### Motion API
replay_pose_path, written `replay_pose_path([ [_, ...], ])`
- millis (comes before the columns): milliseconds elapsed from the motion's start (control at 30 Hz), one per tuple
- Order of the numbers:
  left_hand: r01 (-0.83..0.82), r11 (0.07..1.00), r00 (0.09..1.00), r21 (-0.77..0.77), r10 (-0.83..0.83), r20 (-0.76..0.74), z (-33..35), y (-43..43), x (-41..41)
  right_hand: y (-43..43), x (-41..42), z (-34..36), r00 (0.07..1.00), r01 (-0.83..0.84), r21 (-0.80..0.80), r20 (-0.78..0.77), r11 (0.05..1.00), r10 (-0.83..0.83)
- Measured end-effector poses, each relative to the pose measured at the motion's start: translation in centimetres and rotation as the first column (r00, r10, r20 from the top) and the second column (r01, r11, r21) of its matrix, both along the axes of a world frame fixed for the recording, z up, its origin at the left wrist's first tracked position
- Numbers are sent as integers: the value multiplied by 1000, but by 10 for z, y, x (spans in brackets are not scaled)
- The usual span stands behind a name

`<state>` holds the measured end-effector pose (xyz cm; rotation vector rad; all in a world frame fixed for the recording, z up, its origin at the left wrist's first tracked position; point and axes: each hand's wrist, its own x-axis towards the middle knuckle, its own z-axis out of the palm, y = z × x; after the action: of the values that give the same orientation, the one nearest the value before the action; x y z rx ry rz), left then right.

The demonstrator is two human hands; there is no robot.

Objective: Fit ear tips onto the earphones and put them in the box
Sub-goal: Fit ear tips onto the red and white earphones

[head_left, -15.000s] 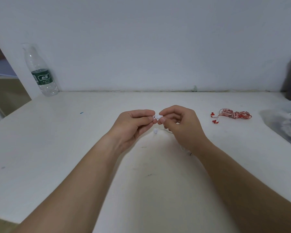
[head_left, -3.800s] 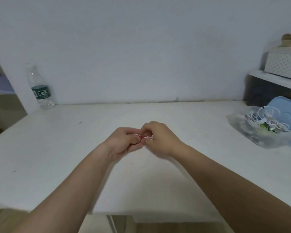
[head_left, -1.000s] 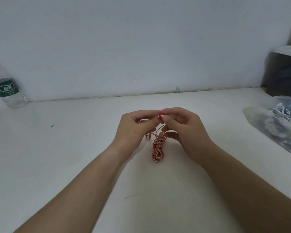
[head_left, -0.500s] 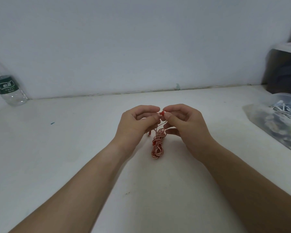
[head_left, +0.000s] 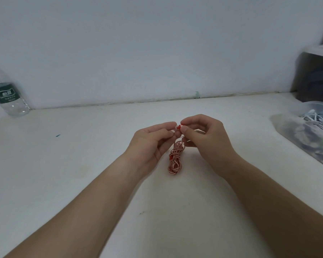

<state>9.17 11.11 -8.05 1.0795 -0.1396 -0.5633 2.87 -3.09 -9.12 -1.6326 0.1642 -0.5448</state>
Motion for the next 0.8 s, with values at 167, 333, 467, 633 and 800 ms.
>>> replay_pose_path([
  [167,13,999,987,-40,-19,-157,5,3,-1,0,1,-3,1000,24,-98,-14,995,-25],
  [333,23,999,986,-37,-29,-166,1,3,-1,0,3,-5,999,30,-161,-23,987,-35],
  [467,14,1000,988,-15,-16,-157,-1,3,1,1,2,-5,1000,-4,-84,-12,996,3],
  [633,17,1000,988,0,-17,-154,-3,4,3,2,2,-4,999,-51,-42,-19,998,50],
  [800,54,999,987,-1,-54,-149,0,6,3,2,1,-3,997,-80,-3,-8,997,79],
])
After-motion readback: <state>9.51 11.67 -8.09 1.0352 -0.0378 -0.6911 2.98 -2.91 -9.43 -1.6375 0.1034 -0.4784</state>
